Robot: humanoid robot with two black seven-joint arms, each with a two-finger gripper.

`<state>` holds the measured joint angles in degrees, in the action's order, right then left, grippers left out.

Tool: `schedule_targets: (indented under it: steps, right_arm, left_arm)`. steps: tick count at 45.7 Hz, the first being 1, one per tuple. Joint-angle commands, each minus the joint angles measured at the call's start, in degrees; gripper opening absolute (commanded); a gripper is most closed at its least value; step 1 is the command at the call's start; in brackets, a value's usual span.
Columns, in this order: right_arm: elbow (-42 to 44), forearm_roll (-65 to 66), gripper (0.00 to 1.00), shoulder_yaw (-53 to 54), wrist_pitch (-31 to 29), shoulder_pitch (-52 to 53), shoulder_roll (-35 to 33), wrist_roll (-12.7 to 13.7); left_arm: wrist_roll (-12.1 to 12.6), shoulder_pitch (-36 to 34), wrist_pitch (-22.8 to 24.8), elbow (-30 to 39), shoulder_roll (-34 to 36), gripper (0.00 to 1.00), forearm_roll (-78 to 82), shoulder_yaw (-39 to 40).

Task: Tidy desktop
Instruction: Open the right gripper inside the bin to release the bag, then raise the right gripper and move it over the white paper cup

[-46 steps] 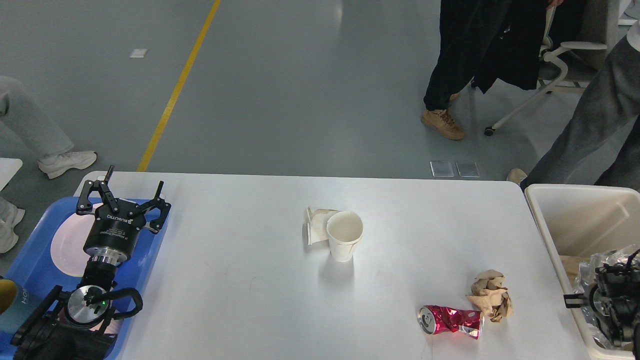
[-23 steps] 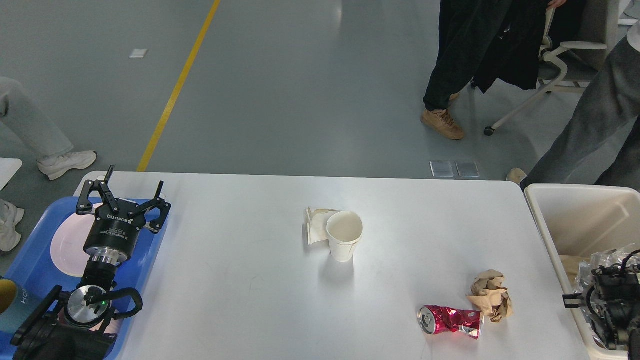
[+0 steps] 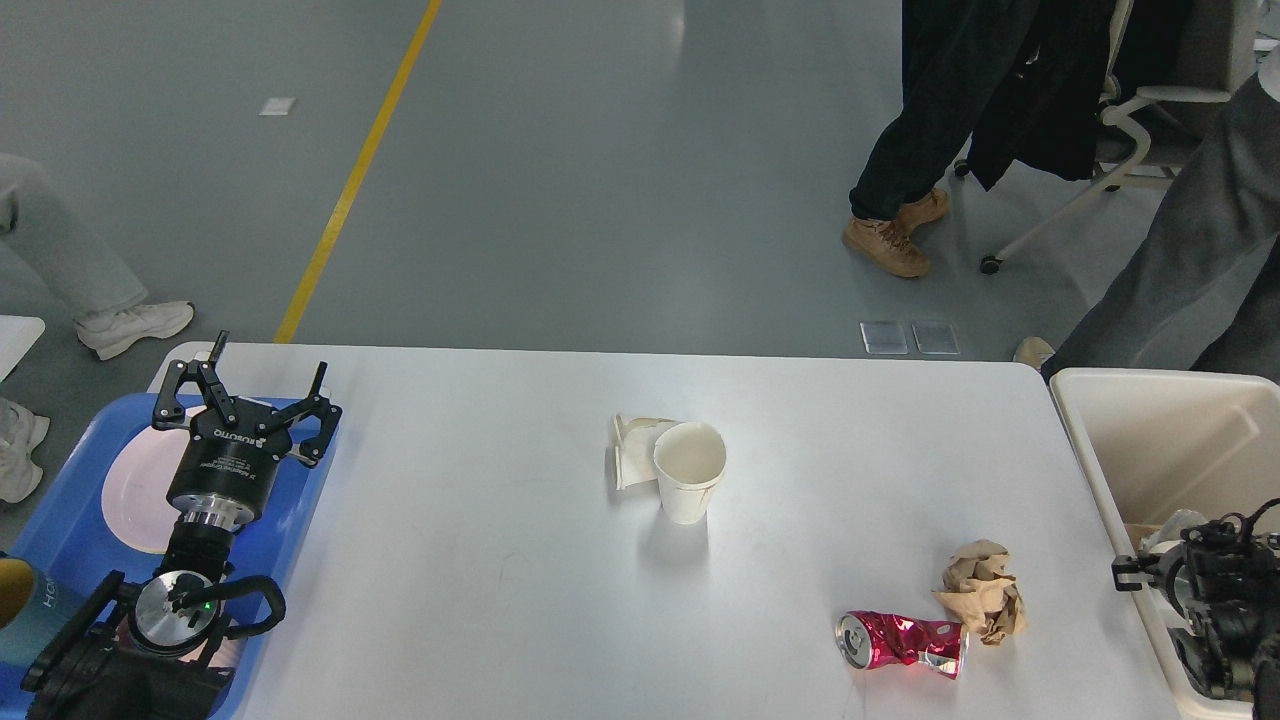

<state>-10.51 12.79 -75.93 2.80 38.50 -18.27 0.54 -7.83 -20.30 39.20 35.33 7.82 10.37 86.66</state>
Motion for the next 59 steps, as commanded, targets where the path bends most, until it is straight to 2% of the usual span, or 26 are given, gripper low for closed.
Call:
schedule_targets:
  steps: [1,13,23,26,36,39,46,51,59]
  right_arm:
    - [-0.13,-0.05,1.00,0.00,-0.08,0.00,-0.19,0.07]
    - [-2.23,-0.13,1.00,1.05,-1.39,2.80,-0.71,0.33]
    - [-14.43,-0.05,1.00,1.67,-12.28,17.64,-5.54,1.21]
    - [-20.49,0.13,1.00,1.58,-15.10,23.88,-6.51,3.66]
    - [-45.63,0.57,1.00,0.44,-21.07,50.68,-6.25,17.90]
    - [-50.91,0.48,1.00,0.44,-24.06,58.07,-5.38,20.11]
    - [-58.39,-0.13,1.00,0.52,-36.00,72.75,1.12,20.46]
    - [-65.40,-0.40,1.00,3.24,-42.43,83.20,2.71,20.29]
    - [-76.67,-3.29,1.00,6.33,-43.05,95.43,3.06,19.67]
  left_arm:
    - [0.01,0.00,0.00,0.00,0.00,0.96,0.00,0.00]
    - [0.01,0.00,0.00,0.00,0.00,0.96,0.00,0.00]
    - [0.01,0.00,0.00,0.00,0.00,0.96,0.00,0.00]
    - [0.01,-0.09,0.00,0.00,0.00,0.96,0.00,0.00]
    - [0.01,0.00,0.00,0.00,0.00,0.96,0.00,0.00]
    - [0.01,0.00,0.00,0.00,0.00,0.96,0.00,0.00]
    - [0.01,0.00,0.00,0.00,0.00,0.96,0.00,0.00]
    - [0.01,0.00,0.00,0.00,0.00,0.96,0.00,0.00]
    - [0.01,0.00,-0.08,-0.08,0.00,0.96,0.00,0.00]
